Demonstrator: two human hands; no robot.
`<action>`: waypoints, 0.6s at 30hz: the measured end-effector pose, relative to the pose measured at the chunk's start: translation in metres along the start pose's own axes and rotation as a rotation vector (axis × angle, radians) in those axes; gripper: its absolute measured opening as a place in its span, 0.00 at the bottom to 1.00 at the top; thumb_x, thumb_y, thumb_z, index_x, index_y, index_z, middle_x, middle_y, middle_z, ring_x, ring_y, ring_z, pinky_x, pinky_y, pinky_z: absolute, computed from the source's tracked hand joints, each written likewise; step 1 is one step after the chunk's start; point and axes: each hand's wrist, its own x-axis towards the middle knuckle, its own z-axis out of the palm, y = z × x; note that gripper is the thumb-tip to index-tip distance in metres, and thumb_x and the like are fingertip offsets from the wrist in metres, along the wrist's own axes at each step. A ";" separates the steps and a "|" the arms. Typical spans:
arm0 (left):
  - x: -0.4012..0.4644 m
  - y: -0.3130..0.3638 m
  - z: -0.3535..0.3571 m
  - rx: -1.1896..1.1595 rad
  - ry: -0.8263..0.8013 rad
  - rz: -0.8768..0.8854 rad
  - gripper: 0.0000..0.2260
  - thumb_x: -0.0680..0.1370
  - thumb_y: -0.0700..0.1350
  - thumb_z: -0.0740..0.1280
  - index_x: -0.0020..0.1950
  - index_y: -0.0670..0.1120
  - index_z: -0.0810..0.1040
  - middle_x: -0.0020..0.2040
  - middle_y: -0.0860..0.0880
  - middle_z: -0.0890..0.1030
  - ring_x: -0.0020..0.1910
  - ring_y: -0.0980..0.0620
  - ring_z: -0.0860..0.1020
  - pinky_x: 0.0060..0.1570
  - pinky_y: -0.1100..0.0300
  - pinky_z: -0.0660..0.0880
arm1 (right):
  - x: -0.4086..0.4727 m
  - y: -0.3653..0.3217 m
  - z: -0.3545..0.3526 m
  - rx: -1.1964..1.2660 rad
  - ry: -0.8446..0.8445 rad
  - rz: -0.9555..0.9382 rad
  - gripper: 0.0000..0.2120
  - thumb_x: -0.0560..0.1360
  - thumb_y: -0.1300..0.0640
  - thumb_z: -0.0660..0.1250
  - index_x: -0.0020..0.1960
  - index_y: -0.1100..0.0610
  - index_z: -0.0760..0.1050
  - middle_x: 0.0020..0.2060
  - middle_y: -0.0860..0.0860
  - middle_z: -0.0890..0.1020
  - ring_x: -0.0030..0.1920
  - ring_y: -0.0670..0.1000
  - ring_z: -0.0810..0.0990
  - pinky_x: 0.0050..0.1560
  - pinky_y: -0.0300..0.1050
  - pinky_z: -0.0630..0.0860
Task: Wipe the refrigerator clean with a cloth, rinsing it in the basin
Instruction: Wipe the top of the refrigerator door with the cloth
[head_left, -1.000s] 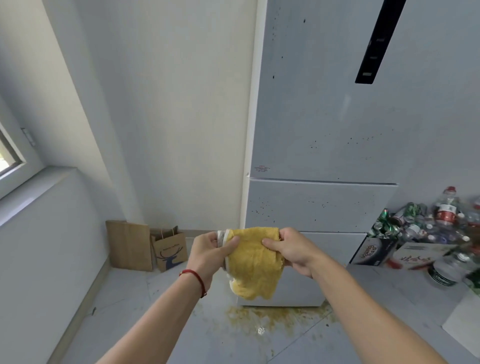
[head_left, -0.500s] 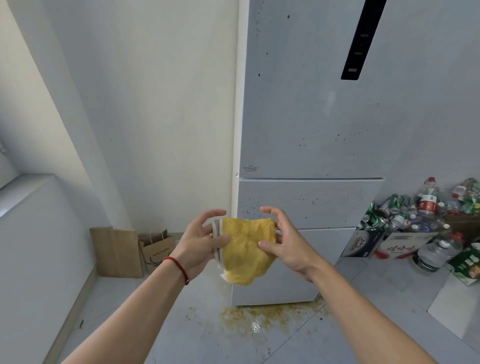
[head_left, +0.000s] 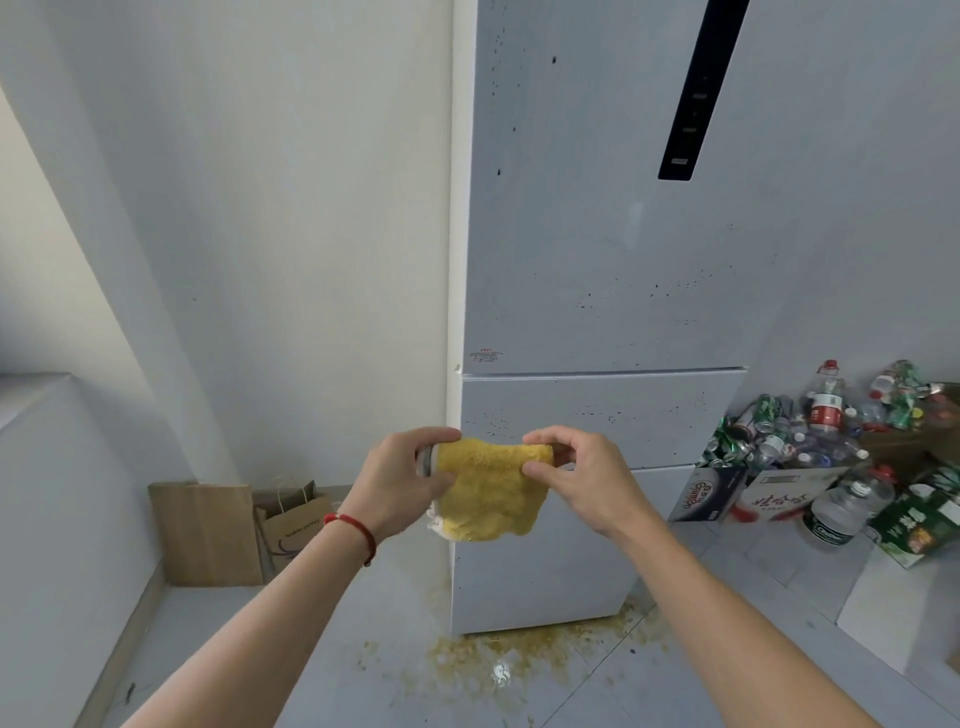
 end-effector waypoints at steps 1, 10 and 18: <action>0.005 0.004 0.001 0.116 0.049 0.033 0.17 0.74 0.38 0.72 0.61 0.53 0.84 0.55 0.56 0.83 0.56 0.56 0.78 0.58 0.63 0.74 | 0.003 -0.006 0.000 -0.109 0.037 -0.039 0.06 0.75 0.57 0.77 0.51 0.49 0.84 0.43 0.43 0.85 0.44 0.44 0.81 0.47 0.36 0.77; 0.054 0.037 -0.017 -0.448 -0.210 -0.083 0.05 0.79 0.46 0.72 0.48 0.44 0.83 0.43 0.47 0.85 0.46 0.49 0.84 0.49 0.53 0.80 | 0.024 -0.025 -0.029 0.298 -0.041 0.147 0.14 0.84 0.49 0.65 0.57 0.61 0.76 0.44 0.52 0.84 0.42 0.49 0.83 0.48 0.47 0.83; 0.125 0.108 0.025 -0.430 -0.155 0.061 0.09 0.82 0.51 0.68 0.56 0.47 0.75 0.49 0.45 0.81 0.48 0.46 0.81 0.51 0.43 0.80 | 0.052 -0.013 -0.060 1.401 -0.121 0.435 0.43 0.79 0.27 0.53 0.69 0.63 0.79 0.68 0.66 0.79 0.67 0.68 0.79 0.69 0.66 0.74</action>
